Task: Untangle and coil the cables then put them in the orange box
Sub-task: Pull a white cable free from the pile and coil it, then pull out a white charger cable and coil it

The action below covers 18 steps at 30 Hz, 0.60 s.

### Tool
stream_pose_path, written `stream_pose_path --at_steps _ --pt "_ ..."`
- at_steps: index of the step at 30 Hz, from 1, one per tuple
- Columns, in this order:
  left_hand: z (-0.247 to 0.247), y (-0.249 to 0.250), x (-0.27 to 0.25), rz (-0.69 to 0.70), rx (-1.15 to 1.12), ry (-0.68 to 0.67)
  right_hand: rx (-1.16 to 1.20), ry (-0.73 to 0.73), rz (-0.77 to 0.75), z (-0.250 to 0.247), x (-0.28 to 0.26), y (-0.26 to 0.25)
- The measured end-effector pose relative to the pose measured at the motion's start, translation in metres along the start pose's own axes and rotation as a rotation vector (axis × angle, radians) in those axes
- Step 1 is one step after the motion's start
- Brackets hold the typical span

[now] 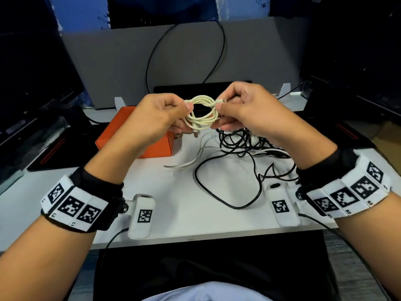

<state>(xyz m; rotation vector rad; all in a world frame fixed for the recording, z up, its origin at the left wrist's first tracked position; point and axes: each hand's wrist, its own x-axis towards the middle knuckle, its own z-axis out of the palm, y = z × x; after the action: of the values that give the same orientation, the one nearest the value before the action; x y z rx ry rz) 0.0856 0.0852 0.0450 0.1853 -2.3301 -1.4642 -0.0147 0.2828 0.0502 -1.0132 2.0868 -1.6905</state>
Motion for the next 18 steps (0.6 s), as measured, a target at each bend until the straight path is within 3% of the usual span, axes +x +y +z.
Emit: stream_pose_path --at_steps 3,5,8,12,18 --pt "-0.006 -0.010 0.012 -0.082 0.136 -0.010 -0.147 -0.099 0.075 -0.004 0.005 0.011" --pt "-0.010 -0.018 0.025 -0.134 0.241 -0.038 -0.523 -0.194 0.069 -0.003 0.012 0.018" --pt "-0.011 -0.026 0.055 -0.180 0.361 -0.078 -1.021 -0.450 -0.003 0.013 0.019 0.028" --pt "0.001 -0.039 0.095 -0.253 0.499 -0.161 -1.184 -0.729 -0.002 0.038 0.023 0.044" --pt "0.024 -0.062 0.125 -0.329 0.787 -0.303 -1.334 -0.853 0.018 0.037 0.020 0.051"
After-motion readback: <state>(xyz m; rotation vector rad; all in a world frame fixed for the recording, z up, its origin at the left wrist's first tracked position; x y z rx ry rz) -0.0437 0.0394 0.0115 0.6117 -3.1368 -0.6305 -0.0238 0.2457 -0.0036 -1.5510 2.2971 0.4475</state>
